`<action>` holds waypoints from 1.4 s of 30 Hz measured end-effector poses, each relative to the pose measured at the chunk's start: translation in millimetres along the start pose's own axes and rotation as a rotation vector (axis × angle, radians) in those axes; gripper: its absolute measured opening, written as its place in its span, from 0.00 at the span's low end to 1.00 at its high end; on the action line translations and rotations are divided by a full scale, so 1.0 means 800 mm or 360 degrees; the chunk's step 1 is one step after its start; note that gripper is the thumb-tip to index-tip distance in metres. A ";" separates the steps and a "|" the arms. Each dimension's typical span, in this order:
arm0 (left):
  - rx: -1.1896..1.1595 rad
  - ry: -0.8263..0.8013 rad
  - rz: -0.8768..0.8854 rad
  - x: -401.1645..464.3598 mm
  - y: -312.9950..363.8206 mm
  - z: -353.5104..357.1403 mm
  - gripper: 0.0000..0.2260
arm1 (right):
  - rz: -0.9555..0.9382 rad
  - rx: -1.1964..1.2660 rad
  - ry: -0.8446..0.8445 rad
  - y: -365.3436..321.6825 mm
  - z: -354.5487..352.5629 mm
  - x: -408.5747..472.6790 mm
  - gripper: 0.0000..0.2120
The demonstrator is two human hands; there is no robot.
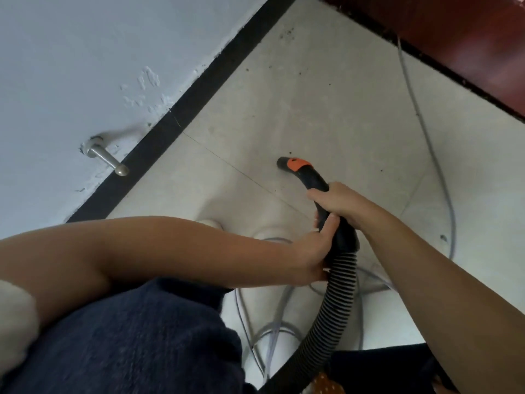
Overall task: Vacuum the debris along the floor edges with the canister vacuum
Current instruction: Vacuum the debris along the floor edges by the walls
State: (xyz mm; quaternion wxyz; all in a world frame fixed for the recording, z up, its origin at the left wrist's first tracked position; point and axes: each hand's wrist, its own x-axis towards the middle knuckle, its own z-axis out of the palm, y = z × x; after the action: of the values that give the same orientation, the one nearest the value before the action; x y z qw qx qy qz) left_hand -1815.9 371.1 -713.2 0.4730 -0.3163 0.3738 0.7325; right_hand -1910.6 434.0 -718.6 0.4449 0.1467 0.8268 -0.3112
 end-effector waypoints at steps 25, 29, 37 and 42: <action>0.0152 -0.0235 -0.0106 0.004 -0.030 0.035 0.28 | 0.0101 0.0022 0.0069 0.067 -0.021 -0.024 0.15; 0.0413 -0.0116 -0.0180 0.027 -0.016 0.046 0.25 | 0.0220 0.0502 0.0389 0.098 -0.034 -0.016 0.11; 0.0607 0.0412 0.0160 0.069 0.052 0.019 0.32 | 0.0120 0.0869 0.0463 0.027 -0.045 0.050 0.09; 0.0568 0.0592 0.0418 0.092 0.128 -0.028 0.21 | -0.0048 0.0874 0.0513 -0.053 -0.050 0.122 0.12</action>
State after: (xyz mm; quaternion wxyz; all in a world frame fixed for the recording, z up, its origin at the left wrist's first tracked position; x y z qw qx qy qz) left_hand -1934.9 357.6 -760.0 0.3454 -0.3059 0.6149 0.6395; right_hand -2013.1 424.0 -767.0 0.2472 0.2964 0.7739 -0.5022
